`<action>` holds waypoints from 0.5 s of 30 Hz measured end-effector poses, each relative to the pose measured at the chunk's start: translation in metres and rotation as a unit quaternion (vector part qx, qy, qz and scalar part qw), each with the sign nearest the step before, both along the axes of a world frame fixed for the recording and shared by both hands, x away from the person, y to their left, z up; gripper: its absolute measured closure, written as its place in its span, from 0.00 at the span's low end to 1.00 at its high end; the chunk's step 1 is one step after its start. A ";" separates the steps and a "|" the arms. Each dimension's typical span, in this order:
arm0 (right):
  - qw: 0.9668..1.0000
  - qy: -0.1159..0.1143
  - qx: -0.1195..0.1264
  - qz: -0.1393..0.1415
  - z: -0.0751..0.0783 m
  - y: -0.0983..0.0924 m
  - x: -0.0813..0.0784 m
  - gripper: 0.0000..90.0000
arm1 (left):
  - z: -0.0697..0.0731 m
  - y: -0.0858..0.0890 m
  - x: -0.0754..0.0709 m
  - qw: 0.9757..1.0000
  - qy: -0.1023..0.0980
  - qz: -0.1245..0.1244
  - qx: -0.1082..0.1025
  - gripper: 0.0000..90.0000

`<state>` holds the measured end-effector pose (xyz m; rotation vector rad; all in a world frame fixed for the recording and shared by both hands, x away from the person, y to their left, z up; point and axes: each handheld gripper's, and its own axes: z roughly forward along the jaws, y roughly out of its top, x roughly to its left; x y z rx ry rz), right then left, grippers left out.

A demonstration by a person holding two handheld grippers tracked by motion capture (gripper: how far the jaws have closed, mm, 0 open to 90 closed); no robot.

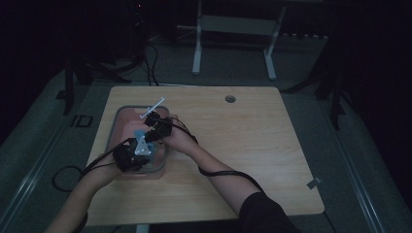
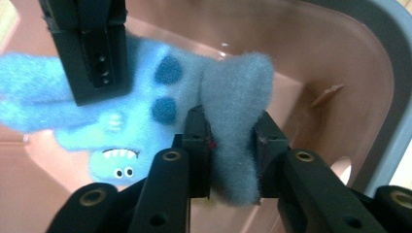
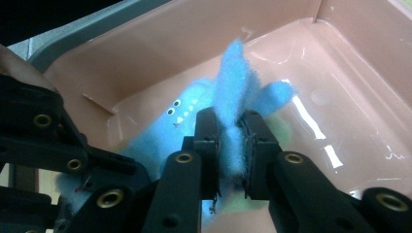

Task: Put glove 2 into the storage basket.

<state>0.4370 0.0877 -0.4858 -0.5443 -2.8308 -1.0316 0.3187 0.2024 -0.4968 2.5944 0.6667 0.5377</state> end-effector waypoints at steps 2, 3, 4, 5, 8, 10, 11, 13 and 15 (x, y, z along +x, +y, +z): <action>1.000 -0.004 0.000 -0.002 0.000 -0.001 0.001 0.82 | 0.000 0.000 0.000 1.000 -0.001 0.000 0.001 0.74; 1.000 -0.003 0.000 -0.004 0.000 -0.001 0.001 0.80 | 0.000 0.000 -0.001 1.000 -0.005 -0.001 0.000 0.71; 1.000 -0.004 0.002 -0.005 0.000 -0.001 0.001 0.76 | 0.001 0.000 -0.002 1.000 -0.004 -0.004 0.001 0.67; 1.000 -0.005 0.003 -0.007 0.001 -0.002 0.001 0.71 | 0.001 0.000 -0.003 1.000 -0.008 -0.001 0.005 0.66; 1.000 -0.009 0.016 -0.008 0.006 -0.005 0.002 0.57 | 0.009 0.004 -0.004 1.000 -0.015 0.023 -0.009 0.50; 1.000 -0.014 0.022 -0.010 0.011 -0.007 0.002 0.52 | 0.016 0.007 -0.004 0.999 -0.012 0.042 -0.024 0.37; 1.000 -0.015 0.024 -0.007 0.013 -0.009 0.002 0.50 | 0.019 0.008 -0.004 0.998 -0.016 0.055 -0.027 0.30; 1.000 -0.013 0.028 -0.005 0.016 -0.011 0.003 0.45 | 0.022 0.009 -0.005 0.997 -0.016 0.062 -0.033 0.21; 0.999 -0.007 0.049 -0.002 0.026 -0.019 0.002 0.36 | 0.029 0.009 -0.007 0.996 -0.014 0.077 -0.041 0.15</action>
